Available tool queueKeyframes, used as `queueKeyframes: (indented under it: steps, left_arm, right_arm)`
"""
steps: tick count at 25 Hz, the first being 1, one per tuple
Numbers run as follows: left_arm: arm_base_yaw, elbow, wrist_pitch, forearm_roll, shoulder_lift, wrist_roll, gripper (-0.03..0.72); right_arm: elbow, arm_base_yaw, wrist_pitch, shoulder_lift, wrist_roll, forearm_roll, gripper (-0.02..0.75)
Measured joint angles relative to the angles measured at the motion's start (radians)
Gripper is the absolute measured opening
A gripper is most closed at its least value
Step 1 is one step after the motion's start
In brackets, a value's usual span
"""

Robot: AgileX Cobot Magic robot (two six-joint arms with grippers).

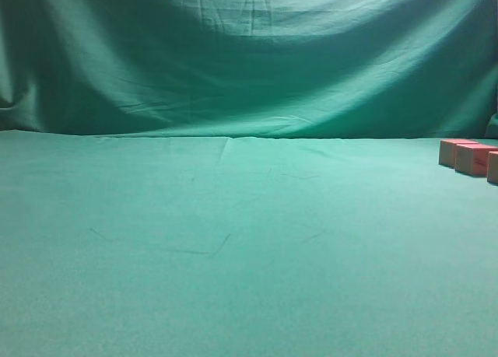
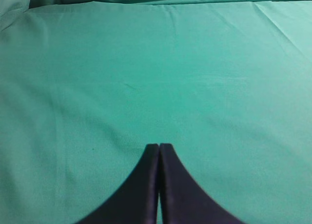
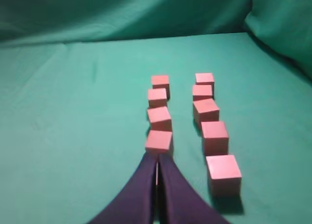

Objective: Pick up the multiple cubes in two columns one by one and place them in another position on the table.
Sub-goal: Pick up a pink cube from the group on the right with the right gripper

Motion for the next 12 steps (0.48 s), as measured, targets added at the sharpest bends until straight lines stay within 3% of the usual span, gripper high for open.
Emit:
queueKeyframes:
  steps: [7,12]
  left_arm:
    - [0.000,0.000,0.000,0.000,0.000,0.000,0.000]
    - [0.000,0.000,0.000,0.000,0.000,0.000,0.000]
  right_arm:
    - [0.000,0.000,-0.201,0.000,0.001,0.321,0.000]
    - [-0.031,0.000,-0.175,0.000,-0.039,0.391,0.000]
